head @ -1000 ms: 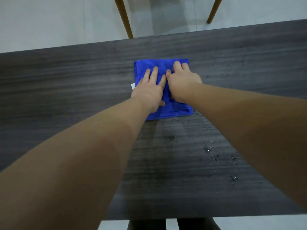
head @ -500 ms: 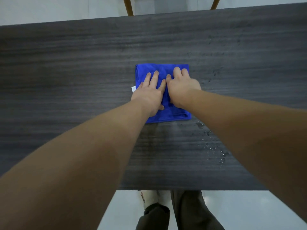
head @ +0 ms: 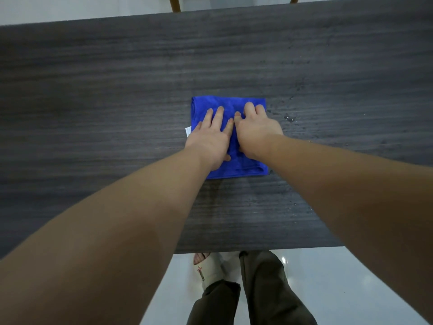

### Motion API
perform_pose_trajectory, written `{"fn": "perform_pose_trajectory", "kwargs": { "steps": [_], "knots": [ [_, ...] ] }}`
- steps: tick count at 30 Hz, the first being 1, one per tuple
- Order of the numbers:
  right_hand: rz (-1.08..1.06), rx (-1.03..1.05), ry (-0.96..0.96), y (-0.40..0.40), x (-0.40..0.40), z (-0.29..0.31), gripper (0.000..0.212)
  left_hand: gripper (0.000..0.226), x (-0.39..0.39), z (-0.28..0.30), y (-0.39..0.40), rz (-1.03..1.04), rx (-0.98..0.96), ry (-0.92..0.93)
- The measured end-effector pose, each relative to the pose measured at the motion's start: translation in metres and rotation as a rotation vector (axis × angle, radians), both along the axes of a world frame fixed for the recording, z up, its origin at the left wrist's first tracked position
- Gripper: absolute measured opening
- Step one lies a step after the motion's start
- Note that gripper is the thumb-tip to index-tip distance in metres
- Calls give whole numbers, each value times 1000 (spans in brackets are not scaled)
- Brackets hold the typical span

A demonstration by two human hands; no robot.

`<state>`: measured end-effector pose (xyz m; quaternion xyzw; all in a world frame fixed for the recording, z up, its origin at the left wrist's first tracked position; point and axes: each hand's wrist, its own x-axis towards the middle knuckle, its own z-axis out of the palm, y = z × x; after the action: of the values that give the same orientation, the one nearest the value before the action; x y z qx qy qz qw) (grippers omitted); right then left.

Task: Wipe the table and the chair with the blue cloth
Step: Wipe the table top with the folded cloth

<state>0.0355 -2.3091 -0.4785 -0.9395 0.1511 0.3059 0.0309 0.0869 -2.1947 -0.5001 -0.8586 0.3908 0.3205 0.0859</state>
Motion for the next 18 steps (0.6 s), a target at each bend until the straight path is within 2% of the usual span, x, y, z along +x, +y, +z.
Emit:
{"fn": "perform_pose_trajectory", "kwargs": {
  "steps": [11,18],
  "knots": [
    [5,-8,-6,7,-11,3,87,98,-5,1,8,-13,-10,6],
    [-16,11,-38,9,-18,2,86,97,-8,1,12,-10,-28,8]
  ]
}}
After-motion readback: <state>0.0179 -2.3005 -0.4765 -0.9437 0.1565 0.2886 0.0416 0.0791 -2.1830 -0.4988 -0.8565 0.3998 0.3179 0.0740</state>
